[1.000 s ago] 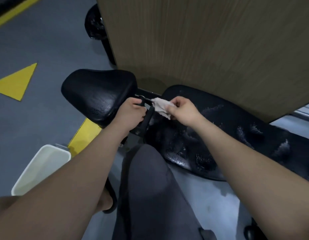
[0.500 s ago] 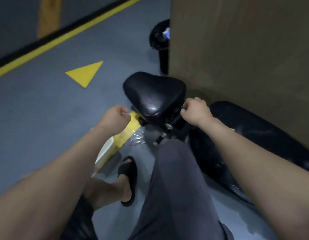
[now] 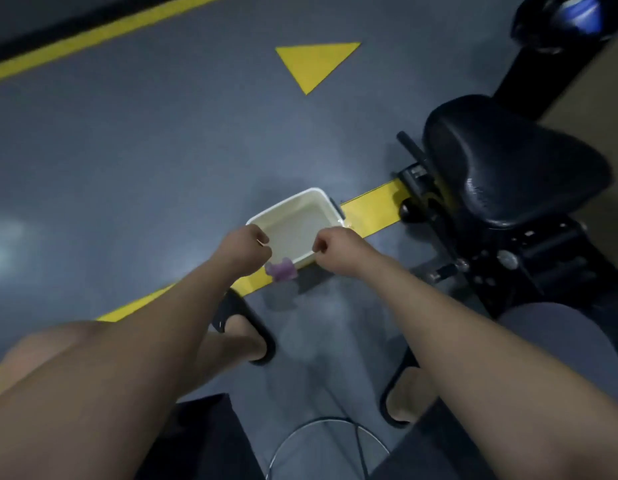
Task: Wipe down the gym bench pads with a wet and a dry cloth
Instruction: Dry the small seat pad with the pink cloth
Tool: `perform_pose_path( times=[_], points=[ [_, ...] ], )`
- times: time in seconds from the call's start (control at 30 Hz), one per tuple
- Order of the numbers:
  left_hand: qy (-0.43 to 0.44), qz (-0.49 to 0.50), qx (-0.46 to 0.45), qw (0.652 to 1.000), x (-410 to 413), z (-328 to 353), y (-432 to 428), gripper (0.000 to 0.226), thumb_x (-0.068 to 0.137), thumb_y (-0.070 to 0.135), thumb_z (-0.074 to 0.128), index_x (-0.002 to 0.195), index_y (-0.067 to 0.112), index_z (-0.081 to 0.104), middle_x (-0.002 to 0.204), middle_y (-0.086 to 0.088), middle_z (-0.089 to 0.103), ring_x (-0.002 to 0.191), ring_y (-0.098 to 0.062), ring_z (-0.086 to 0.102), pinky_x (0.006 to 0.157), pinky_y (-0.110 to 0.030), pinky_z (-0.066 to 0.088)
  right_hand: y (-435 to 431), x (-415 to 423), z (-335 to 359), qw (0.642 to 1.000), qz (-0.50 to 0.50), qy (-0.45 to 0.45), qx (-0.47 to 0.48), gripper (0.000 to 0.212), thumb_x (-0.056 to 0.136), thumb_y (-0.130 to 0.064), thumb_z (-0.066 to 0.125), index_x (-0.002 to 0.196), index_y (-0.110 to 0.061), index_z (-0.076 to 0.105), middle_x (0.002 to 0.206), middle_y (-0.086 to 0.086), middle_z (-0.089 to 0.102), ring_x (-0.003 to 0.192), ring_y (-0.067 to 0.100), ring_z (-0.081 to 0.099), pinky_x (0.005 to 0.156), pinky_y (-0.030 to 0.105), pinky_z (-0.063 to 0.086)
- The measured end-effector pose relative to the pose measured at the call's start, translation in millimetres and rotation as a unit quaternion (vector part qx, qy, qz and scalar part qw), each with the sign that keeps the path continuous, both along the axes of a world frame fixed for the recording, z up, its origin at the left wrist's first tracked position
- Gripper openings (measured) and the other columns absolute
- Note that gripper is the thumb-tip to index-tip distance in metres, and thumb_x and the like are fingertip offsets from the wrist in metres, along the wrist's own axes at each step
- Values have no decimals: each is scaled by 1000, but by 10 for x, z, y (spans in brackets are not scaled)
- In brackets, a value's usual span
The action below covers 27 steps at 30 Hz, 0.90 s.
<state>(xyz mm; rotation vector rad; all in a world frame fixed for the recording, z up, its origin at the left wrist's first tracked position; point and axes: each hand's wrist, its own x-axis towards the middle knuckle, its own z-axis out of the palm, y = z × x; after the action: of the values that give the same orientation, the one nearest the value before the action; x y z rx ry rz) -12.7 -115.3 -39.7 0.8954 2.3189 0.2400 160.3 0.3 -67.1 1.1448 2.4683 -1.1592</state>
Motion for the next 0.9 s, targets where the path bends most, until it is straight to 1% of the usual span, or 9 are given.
perform_pose_path(
  times=[0.13,0.23,0.37,0.43,0.53,0.63,0.73,0.83,0.9],
  points=[
    [-39,9,-37,999,-336,-746,-97,25,89,20,60,112,15,69,116,-8,70,111,-28,62,84,-29,44,-74,-522,-715,998,26,-48,-17,12,90,-30,61,88,-22,69,105,7,71,100,30,65,86,37,54],
    [-40,-3,-44,998,-496,-1293,-87,24,90,25,62,111,15,69,115,-12,69,108,-33,62,86,-35,47,-50,-841,-1257,996,49,-76,15,17,92,-28,62,102,-18,72,112,14,67,107,36,62,92,37,52],
    [-11,-24,-39,999,-589,-1982,-51,29,93,30,62,118,17,65,119,-14,56,117,-34,51,91,-42,49,4,-1164,-1855,992,84,-86,43,29,94,-25,58,121,-23,68,120,15,56,115,38,50,100,40,47],
    [-11,-49,-42,998,-554,-2245,-23,30,91,30,62,119,17,62,117,-11,50,119,-33,46,89,-45,50,19,-1240,-2087,985,128,-103,61,32,94,-27,56,125,-25,65,123,14,52,116,37,47,99,40,46],
    [26,-85,-42,995,-501,-2458,10,27,92,32,62,114,16,63,114,-10,47,116,-31,44,82,-44,49,19,-1211,-2234,974,176,-96,105,24,96,-28,54,116,-24,67,119,9,52,113,34,46,88,39,41],
    [62,-81,-2,995,-495,-2366,60,19,91,26,63,105,14,67,111,-9,50,112,-31,44,74,-38,41,55,-1126,-2098,981,152,-26,120,16,93,-26,60,102,-18,71,113,10,55,106,35,49,82,40,43],
    [17,-36,63,997,-509,-1963,144,12,82,26,67,92,20,70,105,-3,62,107,-29,50,79,-39,47,173,-1038,-1719,988,117,39,91,11,79,-20,65,88,-15,69,103,10,60,96,37,53,82,46,50],
    [-83,-11,119,989,-463,-1334,213,6,81,26,69,86,25,65,87,2,70,86,-22,62,75,-36,51,328,-885,-1126,994,67,81,42,10,77,-16,66,86,-14,68,100,5,65,101,33,56,90,35,45],
    [-91,-33,152,984,-378,-894,250,10,85,19,69,91,26,66,87,3,70,82,-18,63,75,-33,50,428,-710,-665,996,23,86,4,11,78,-16,72,88,-15,67,99,2,67,99,25,59,83,30,44]
  ],
)
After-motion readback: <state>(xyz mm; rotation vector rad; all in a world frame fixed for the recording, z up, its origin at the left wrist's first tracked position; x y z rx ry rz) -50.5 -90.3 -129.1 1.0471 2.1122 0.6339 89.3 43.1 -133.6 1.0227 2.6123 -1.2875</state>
